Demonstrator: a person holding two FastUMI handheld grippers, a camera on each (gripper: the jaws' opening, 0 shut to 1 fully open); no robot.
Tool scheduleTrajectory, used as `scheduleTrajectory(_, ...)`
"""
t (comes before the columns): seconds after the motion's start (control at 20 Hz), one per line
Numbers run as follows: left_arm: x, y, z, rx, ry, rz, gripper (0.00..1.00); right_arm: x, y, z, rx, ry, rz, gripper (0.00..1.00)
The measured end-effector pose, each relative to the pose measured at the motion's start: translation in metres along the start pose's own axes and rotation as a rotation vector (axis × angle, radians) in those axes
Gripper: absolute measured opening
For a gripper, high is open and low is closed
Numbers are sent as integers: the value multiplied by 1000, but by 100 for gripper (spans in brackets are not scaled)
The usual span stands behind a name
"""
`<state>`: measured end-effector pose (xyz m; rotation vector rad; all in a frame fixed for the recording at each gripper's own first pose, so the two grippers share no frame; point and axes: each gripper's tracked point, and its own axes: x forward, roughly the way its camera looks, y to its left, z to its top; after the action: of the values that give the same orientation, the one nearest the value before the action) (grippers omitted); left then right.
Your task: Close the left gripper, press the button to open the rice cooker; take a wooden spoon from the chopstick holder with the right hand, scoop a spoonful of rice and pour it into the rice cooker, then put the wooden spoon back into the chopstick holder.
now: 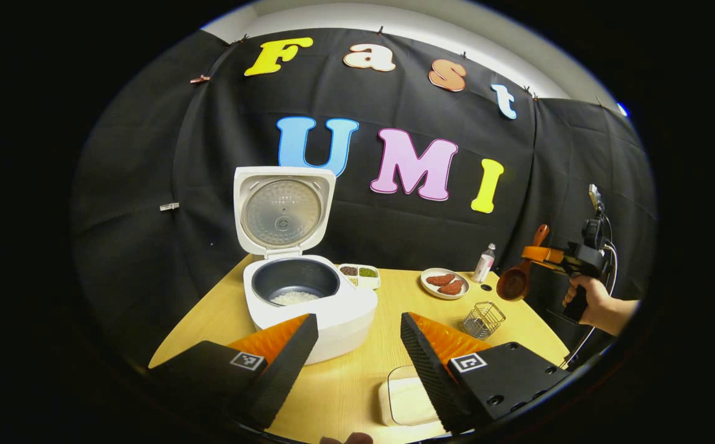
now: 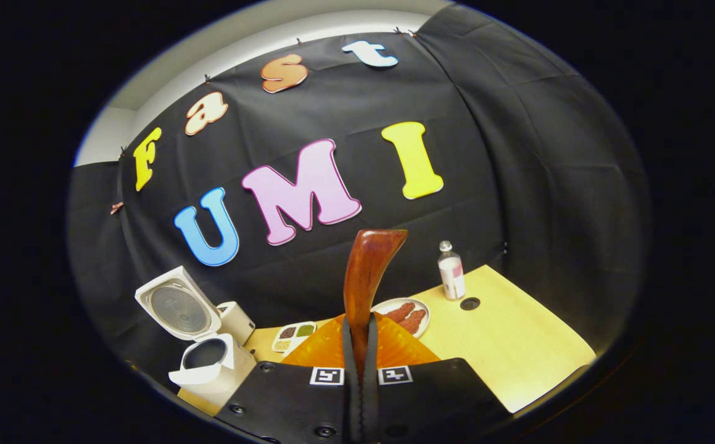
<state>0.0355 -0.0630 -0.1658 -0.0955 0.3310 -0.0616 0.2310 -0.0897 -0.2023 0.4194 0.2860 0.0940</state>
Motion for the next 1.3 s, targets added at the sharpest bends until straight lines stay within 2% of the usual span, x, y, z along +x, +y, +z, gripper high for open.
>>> scheduleTrajectory(0.35, 0, -17, -2, 45, 19, 58, 94, 46, -46, -60, 18, 75, -38, 6)
scheduleTrajectory(0.55, 0, -27, -7, 46, 33, 76, 93, 58, -53, -89, 34, 122, -31, 6)
scheduleTrajectory(0.8, 1, -29, -9, 52, 34, 116, 94, 64, -67, -117, 67, 181, -43, 11)
scheduleTrajectory(0.95, 0, -30, -5, 51, 25, 128, 94, 60, -72, -121, 103, 213, -44, 17)
scheduleTrajectory(1.15, -1, -30, 4, 43, 1, 132, 94, 46, -67, -114, 99, 225, -38, 86)
scheduleTrajectory(1.25, 0, -27, 12, 39, -13, 132, 93, 35, -68, -113, 61, 241, -56, 98)
scheduleTrajectory(1.3, 1, -25, 18, 36, -23, 133, 94, 27, -69, -111, 47, 252, -68, 99)
